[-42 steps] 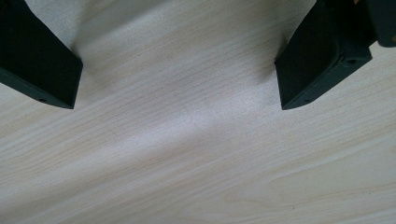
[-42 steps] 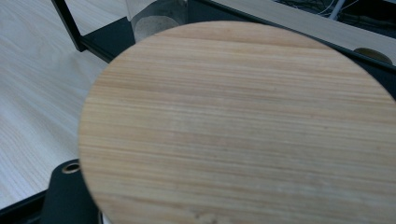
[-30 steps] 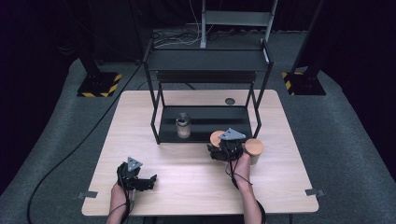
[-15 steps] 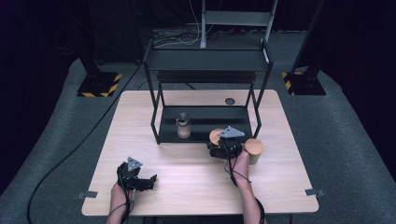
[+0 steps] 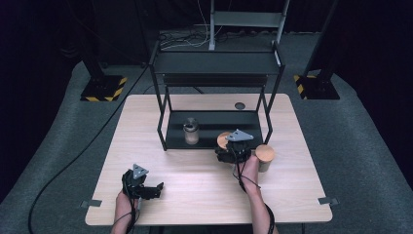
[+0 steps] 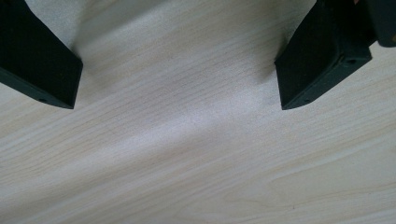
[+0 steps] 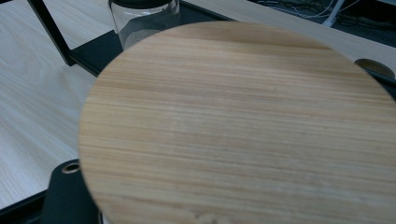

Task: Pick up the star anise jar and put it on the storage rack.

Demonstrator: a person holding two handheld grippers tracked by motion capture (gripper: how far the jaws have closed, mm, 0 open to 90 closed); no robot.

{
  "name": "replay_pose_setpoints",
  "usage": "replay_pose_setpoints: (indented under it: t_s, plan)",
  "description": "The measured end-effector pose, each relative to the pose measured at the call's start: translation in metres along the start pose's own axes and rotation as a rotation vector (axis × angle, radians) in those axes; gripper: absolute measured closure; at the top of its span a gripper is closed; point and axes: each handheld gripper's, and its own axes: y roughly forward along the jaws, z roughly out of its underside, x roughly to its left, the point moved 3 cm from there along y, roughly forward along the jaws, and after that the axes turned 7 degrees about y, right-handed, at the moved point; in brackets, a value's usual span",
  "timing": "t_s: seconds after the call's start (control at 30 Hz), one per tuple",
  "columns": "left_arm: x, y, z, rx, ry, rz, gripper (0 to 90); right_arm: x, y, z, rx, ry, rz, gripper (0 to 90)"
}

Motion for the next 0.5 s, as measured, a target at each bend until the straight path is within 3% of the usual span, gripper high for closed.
replay_pose_setpoints:
  t_s: [0.5]
  plan:
    - [0.0000, 0.0000, 0.0000, 0.000, 0.000, 0.000, 0.0, -0.0026, 0.0079, -0.0041, 0.012, 0.001, 0.010, 25.0]
